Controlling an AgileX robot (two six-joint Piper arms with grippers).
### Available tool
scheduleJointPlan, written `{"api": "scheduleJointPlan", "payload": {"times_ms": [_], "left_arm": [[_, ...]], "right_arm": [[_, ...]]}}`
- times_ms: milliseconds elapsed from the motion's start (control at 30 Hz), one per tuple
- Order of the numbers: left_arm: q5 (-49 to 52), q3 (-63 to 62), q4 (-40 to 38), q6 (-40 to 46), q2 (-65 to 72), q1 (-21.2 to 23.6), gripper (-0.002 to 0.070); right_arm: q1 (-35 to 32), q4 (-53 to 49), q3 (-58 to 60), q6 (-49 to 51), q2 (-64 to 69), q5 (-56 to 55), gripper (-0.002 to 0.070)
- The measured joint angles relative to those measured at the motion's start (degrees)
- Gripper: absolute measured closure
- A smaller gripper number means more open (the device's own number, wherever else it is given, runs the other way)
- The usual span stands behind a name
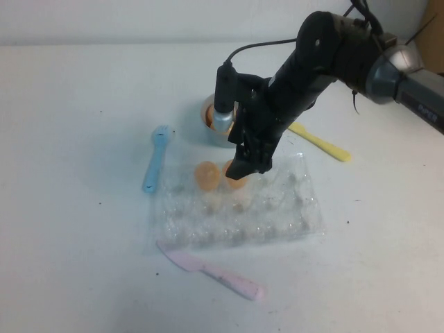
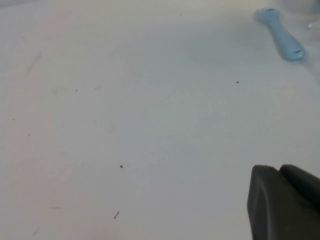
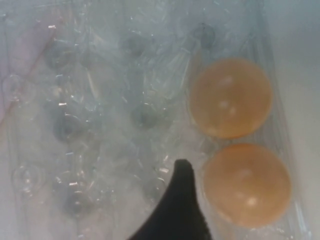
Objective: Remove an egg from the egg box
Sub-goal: Pick up the egg from the plastic box
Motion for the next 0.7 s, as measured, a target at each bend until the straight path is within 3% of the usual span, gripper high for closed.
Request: {"api": "scheduleJointPlan", "payload": {"times_ms": [533, 700], "left_arm": [[0.0, 0.0, 0.0, 0.0, 0.0, 0.0, 0.0678], [0.0, 0.0, 0.0, 0.0, 0.0, 0.0, 0.0678]], "right_arm": [[0.23, 0.48, -0.04, -1.52, 3.52, -1.71, 0.0125], [0.23, 0.48, -0.04, -1.57, 3.98, -1.84, 0.016]]}}
